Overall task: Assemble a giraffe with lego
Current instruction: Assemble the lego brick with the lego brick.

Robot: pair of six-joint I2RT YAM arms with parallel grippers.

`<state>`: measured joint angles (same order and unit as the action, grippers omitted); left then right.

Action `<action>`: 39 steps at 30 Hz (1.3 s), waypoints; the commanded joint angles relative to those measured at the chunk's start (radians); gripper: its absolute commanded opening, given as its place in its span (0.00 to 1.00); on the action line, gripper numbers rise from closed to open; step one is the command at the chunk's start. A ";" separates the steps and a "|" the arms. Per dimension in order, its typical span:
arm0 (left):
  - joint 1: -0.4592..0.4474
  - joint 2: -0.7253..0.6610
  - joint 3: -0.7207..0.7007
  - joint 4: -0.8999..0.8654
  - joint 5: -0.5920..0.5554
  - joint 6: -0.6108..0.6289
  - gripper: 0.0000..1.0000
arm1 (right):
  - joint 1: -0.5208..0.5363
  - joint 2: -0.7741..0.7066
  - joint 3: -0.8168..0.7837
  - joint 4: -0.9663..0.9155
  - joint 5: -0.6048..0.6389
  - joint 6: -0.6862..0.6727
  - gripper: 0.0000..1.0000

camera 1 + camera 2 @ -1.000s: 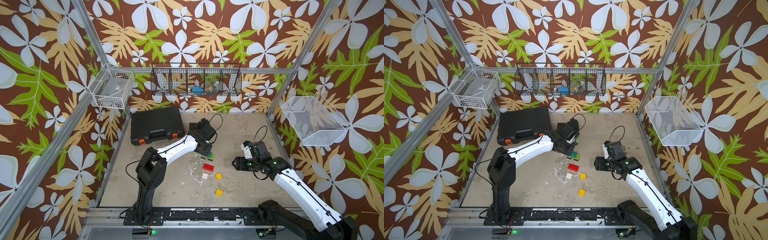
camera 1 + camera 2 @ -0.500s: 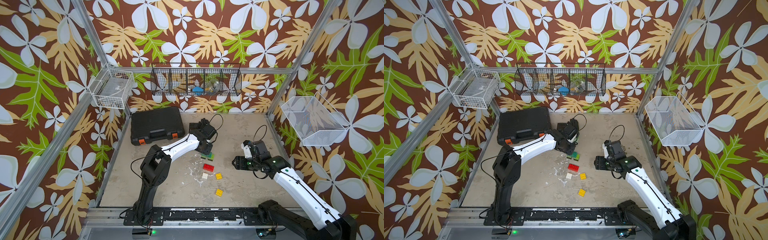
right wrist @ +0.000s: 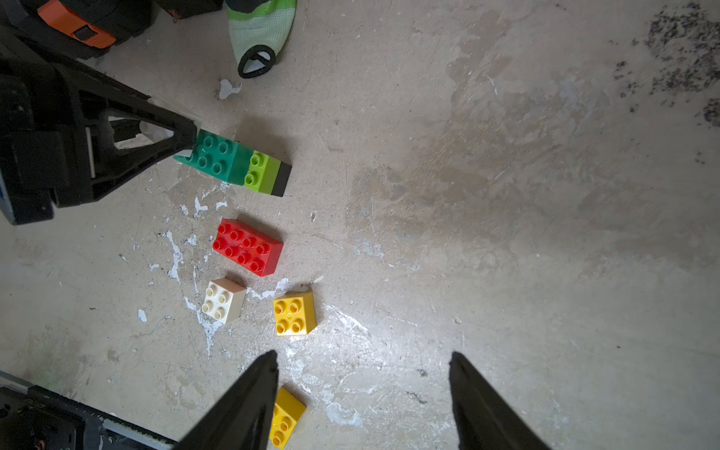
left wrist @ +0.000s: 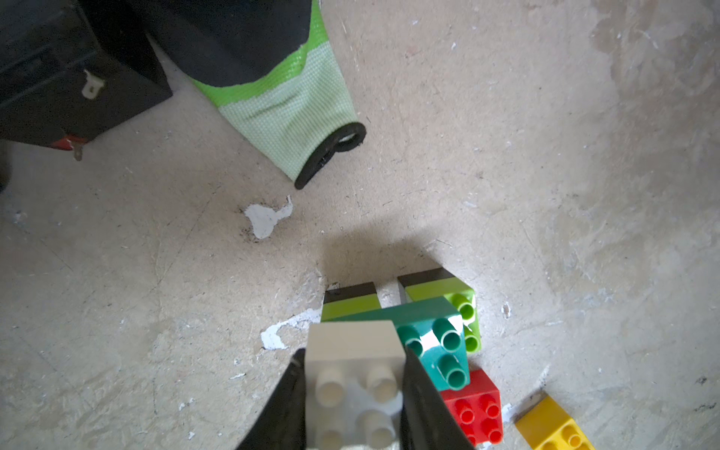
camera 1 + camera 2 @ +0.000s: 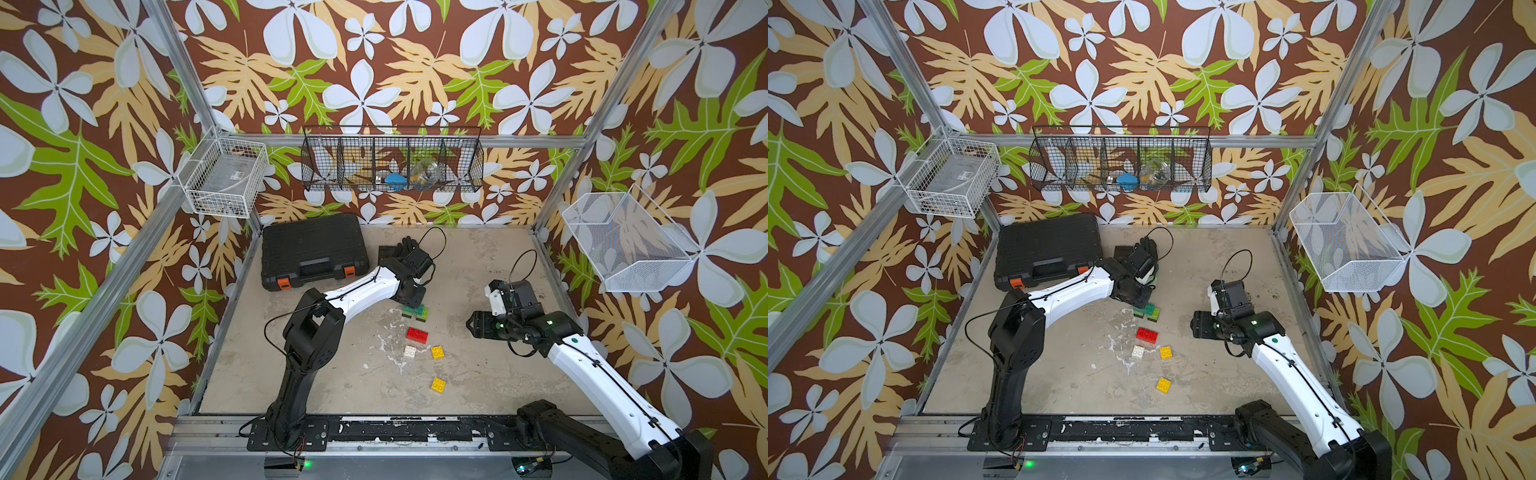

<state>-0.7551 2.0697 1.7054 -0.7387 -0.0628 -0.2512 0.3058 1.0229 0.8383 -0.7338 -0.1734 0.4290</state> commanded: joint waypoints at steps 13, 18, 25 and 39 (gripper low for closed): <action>0.003 -0.021 -0.022 -0.076 0.029 -0.034 0.19 | -0.015 -0.013 -0.016 0.008 -0.005 -0.016 0.72; 0.002 -0.001 -0.008 -0.094 0.034 -0.035 0.19 | -0.021 -0.021 -0.019 0.008 -0.007 -0.018 0.72; 0.002 0.014 -0.017 -0.094 0.054 -0.043 0.19 | -0.035 -0.035 -0.023 0.007 -0.011 -0.024 0.72; 0.002 0.077 -0.024 -0.101 0.088 -0.034 0.19 | -0.060 -0.049 -0.030 0.011 -0.027 -0.035 0.72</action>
<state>-0.7540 2.1075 1.7130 -0.7761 -0.0021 -0.2977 0.2485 0.9779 0.8108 -0.7322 -0.1909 0.4076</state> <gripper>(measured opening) 0.359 0.719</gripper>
